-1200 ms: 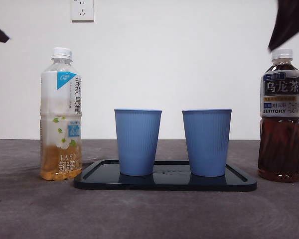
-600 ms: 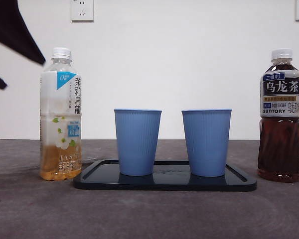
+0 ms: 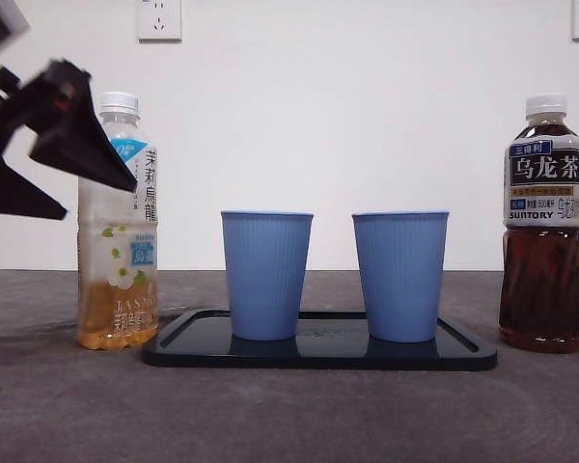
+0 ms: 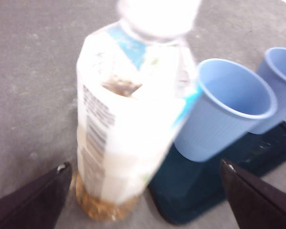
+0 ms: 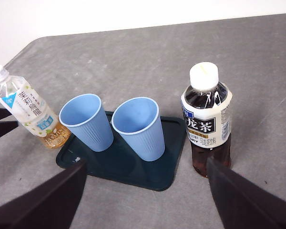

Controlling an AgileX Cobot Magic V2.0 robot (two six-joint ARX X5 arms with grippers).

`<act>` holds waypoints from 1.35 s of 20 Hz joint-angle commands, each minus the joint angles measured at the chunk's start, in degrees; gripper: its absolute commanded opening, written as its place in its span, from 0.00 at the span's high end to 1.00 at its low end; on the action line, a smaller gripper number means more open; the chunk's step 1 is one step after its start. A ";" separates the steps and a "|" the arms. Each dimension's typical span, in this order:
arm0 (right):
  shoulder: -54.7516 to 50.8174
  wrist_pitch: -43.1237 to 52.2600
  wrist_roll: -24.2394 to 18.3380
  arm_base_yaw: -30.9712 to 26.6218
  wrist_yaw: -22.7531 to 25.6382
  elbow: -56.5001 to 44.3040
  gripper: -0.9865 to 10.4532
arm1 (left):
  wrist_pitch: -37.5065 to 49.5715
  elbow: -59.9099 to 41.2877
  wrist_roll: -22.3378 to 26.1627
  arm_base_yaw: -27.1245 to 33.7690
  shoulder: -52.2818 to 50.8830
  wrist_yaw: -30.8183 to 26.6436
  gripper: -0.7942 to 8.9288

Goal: Pour the drink into the cup

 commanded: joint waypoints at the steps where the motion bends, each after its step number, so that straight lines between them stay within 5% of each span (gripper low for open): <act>1: 0.13 -0.07 0.68 0.33 -0.02 0.85 0.56 | 4.33 -0.02 1.11 -0.24 3.39 -0.90 0.40; 19: 0.13 -0.20 0.63 0.31 0.13 0.85 0.56 | 22.03 0.00 1.51 -0.26 14.91 -2.69 0.42; 27: 0.13 -0.24 0.63 0.31 0.15 0.85 0.56 | 22.32 0.02 1.53 -0.85 15.06 -2.67 0.67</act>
